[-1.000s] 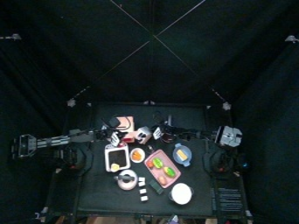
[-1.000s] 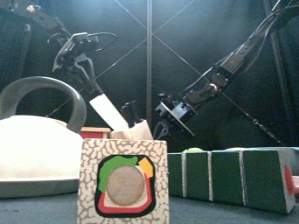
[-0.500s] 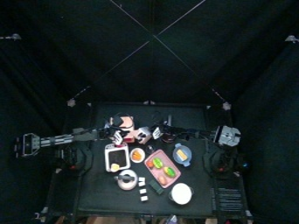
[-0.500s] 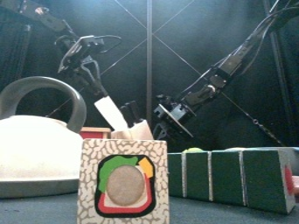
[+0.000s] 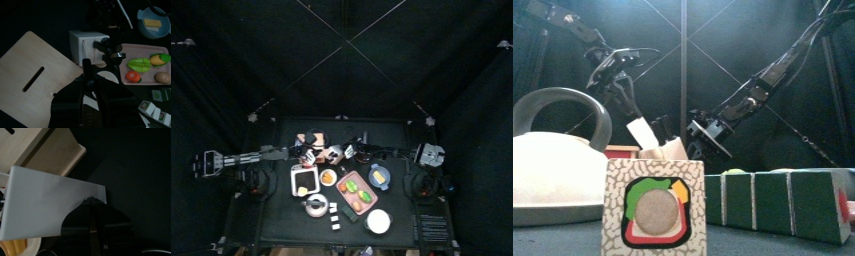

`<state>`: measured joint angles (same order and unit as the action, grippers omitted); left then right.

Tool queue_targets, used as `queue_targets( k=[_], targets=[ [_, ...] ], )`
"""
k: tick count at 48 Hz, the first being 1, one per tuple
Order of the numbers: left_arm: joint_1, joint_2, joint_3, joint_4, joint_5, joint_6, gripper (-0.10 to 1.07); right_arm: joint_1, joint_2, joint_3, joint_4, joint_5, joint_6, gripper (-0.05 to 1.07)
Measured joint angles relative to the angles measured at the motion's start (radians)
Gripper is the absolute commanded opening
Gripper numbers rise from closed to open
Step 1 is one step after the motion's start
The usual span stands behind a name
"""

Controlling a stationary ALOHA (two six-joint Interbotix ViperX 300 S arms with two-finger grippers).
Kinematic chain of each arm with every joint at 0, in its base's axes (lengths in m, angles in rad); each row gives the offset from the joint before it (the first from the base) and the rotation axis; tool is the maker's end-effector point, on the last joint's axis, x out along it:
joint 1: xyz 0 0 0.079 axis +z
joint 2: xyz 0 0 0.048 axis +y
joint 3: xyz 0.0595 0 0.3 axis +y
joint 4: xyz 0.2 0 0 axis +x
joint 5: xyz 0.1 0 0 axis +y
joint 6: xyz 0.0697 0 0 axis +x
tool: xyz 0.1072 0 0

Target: Put cleaver back in holder

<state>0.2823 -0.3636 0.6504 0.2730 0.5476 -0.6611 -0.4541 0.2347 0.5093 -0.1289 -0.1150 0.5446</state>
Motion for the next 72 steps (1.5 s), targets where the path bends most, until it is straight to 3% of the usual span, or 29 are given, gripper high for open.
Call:
queue_targets(
  k=[26,54,72],
  targets=[
    [0.014,0.064,-0.006,0.002,-0.060,0.003,0.89,0.005,0.000,0.000,0.000,0.002,-0.002,0.37],
    [0.015,0.055,-0.006,0.021,-0.092,0.003,0.90,0.008,0.000,-0.006,-0.009,0.040,-0.006,0.37],
    [0.003,-0.011,0.092,0.032,-0.179,-0.002,0.90,0.011,-0.063,-0.005,-0.035,0.072,-0.003,0.37]
  ],
)
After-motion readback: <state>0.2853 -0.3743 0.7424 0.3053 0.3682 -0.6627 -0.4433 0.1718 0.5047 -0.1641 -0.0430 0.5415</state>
